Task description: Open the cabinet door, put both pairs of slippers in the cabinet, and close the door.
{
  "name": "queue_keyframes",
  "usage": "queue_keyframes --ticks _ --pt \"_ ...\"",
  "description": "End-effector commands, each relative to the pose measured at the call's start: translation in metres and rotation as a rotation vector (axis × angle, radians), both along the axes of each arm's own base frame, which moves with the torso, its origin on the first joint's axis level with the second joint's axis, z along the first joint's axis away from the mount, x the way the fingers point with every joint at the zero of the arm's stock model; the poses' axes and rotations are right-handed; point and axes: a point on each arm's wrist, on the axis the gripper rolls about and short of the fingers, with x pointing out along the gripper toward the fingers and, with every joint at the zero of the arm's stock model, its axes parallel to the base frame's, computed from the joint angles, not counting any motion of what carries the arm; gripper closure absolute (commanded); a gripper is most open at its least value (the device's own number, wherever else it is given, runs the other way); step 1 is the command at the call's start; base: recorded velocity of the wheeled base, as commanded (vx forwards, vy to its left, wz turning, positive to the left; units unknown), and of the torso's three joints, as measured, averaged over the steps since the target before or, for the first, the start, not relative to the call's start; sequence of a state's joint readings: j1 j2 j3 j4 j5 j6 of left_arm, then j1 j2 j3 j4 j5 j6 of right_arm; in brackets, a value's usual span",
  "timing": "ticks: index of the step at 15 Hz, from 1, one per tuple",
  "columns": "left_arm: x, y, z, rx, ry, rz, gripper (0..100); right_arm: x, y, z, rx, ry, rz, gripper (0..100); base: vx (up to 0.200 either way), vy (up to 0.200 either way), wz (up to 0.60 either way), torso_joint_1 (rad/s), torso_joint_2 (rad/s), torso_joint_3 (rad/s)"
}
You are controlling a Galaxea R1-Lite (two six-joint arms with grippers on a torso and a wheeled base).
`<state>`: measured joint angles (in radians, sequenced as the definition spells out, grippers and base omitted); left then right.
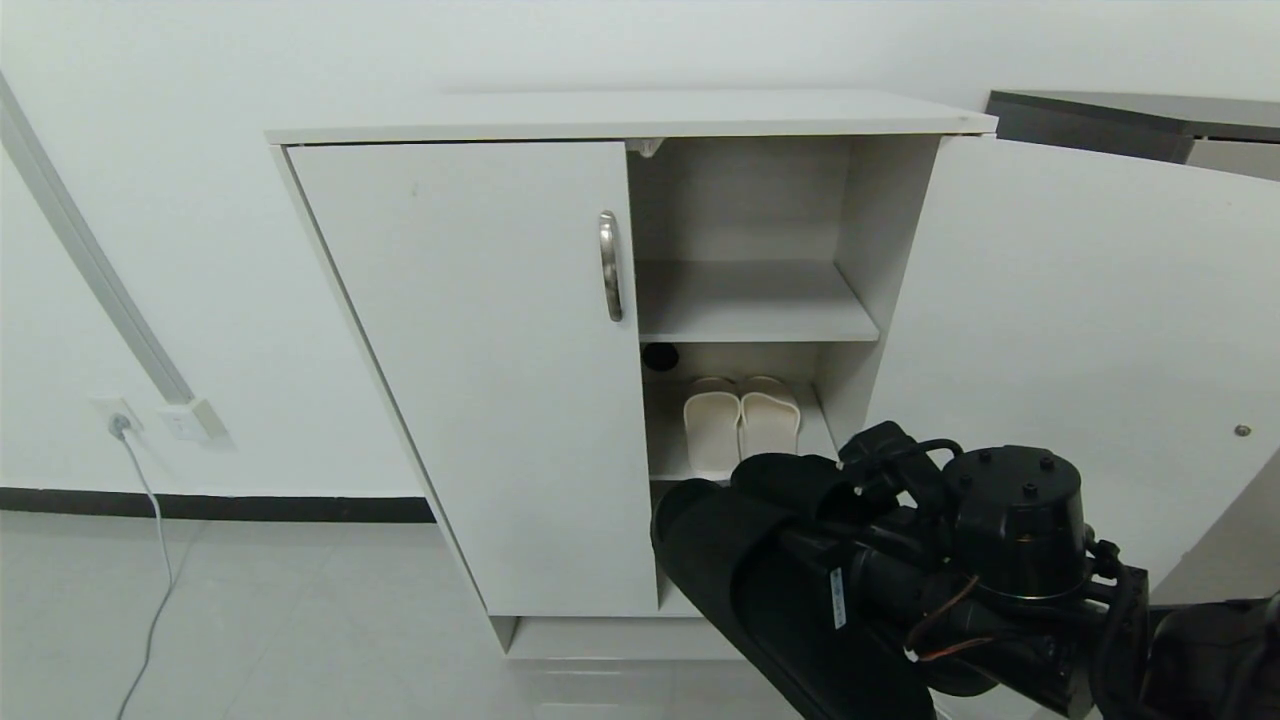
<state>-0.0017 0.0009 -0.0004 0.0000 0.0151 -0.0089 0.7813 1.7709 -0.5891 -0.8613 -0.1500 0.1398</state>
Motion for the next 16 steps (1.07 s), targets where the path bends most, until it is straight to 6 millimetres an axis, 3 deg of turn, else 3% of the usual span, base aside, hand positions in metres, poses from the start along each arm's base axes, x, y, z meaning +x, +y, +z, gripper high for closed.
queue_keyframes --ticks 1,4,6,12,16 --pt "0.000 0.000 0.000 0.000 0.001 0.000 100 0.000 0.000 0.000 0.001 -0.001 0.001 100 0.000 0.000 0.00 0.000 0.00 0.000" --pt "0.000 0.000 0.000 0.000 0.001 0.000 100 -0.001 0.000 -0.001 0.004 -0.008 0.005 100 0.000 0.000 0.00 0.000 0.00 0.000" --pt "0.000 0.000 0.000 0.000 0.001 0.000 100 -0.002 0.000 -0.001 -0.003 -0.013 0.009 100 0.000 0.000 -0.60 0.000 0.00 0.002" --pt "0.000 0.000 0.000 0.000 0.001 0.000 100 0.000 0.003 -0.005 -0.007 -0.022 0.015 100 0.000 0.000 0.00 0.000 0.00 0.000" --pt "0.000 0.000 0.000 0.001 0.001 0.000 100 0.019 0.042 0.004 0.048 -0.149 -0.158 100 0.000 0.000 0.00 0.000 0.00 0.000"
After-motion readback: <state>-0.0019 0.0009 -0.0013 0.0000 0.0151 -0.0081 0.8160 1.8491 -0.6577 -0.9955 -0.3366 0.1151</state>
